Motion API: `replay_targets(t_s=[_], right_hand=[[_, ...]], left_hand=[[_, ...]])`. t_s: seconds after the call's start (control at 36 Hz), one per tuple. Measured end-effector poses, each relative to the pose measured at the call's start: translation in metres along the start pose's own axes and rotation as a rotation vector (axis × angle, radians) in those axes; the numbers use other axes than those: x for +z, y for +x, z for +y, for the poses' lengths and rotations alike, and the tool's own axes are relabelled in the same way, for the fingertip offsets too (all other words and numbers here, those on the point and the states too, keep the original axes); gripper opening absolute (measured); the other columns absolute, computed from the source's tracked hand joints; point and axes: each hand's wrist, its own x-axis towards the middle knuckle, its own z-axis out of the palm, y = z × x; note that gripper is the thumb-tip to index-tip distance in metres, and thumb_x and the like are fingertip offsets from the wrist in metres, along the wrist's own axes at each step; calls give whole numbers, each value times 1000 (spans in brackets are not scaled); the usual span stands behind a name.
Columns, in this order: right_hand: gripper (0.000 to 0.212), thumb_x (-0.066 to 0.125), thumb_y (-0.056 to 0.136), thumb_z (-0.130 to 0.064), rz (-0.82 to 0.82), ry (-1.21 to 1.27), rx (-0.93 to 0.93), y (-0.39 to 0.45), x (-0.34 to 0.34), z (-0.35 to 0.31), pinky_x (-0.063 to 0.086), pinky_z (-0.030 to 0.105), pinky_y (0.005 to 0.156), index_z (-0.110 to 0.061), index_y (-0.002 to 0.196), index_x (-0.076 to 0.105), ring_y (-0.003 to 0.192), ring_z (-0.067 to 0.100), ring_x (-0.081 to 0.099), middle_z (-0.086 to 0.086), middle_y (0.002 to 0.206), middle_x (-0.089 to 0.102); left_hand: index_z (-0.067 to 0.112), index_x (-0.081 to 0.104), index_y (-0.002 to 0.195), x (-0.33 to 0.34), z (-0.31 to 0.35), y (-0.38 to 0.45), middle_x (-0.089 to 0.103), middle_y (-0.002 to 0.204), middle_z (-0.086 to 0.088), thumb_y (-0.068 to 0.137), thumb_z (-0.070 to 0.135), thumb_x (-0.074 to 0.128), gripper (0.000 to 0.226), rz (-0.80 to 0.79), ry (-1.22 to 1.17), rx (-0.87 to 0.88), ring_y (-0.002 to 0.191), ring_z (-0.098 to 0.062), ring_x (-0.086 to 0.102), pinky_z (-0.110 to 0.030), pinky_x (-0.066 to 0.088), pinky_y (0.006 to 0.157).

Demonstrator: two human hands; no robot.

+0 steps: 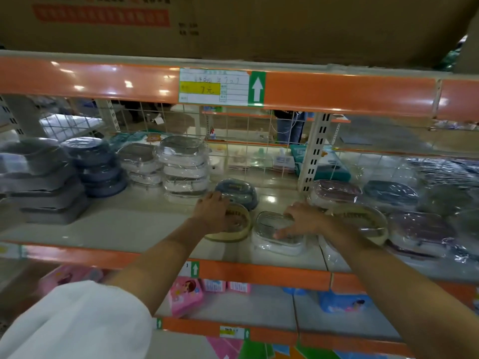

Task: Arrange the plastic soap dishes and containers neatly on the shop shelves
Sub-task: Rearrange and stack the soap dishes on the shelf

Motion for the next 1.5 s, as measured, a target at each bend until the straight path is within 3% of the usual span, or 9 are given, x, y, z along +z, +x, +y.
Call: replay_targets(t_s=[0.14,0.33,0.5,0.61,0.72,0.81,0.97,1.36,1.5], right_hand=[[109,64,71,-73,-87,-156,37,0,5,-6,15,48,115,-11,150,22,142,31,15,12,155,18],[109,72,73,-59,-9,-168,67,2,-4,-10,18,50,116,-4,149,18,143,35,16,16,156,16],[112,72,70,-63,175,-90,161,9,-33,-12,22,50,116,-6,150,18,143,38,16,19,156,14],[114,73,71,-63,216,84,99,17,-51,-28,20,51,116,-9,152,14,145,39,8,19,158,4],[107,76,68,-61,224,213,7,26,-60,-56,32,46,110,-13,148,25,139,38,25,19,154,15],[97,78,70,-55,214,265,-52,31,-61,-78,38,30,88,-13,144,30,123,29,43,13,141,38],[96,78,71,-53,231,288,-117,42,-62,-114,35,25,79,-12,143,31,118,25,47,11,134,41],[105,80,60,-63,192,377,-189,59,-45,-182,45,40,98,-9,139,36,124,28,44,11,135,40],[107,76,71,-57,159,364,-204,68,-27,-210,36,43,108,-12,149,20,136,29,32,10,150,23]], left_hand=[[21,32,143,-1,3,-7,20,152,-7,89,59,50,69,-4,-10,-22,141,-29,18,-49,25,111],[15,32,144,-7,-7,-17,30,147,-11,83,65,53,82,48,-50,-76,136,-29,26,-47,26,110],[21,30,146,-10,-30,-26,31,147,-10,88,51,56,70,66,-112,-122,136,-30,27,-48,27,109],[21,29,146,-16,-40,-33,31,148,-10,88,43,60,69,70,-129,-124,137,-31,26,-48,26,112],[15,33,144,-21,-51,-36,35,145,-11,91,39,57,63,66,-85,-166,135,-30,31,-45,29,111],[12,35,143,-22,-62,-38,35,145,-11,92,36,54,60,55,-69,-189,134,-30,33,-44,30,109],[14,32,145,-23,-89,-45,34,145,-13,93,35,53,60,34,-69,-207,133,-32,34,-45,31,109],[12,37,140,-17,-140,-58,39,138,-13,93,37,54,56,-20,-63,-292,128,-31,42,-42,36,104],[11,40,137,-16,-164,-66,41,136,-13,92,37,55,54,-23,-79,-328,125,-32,44,-41,39,101]])
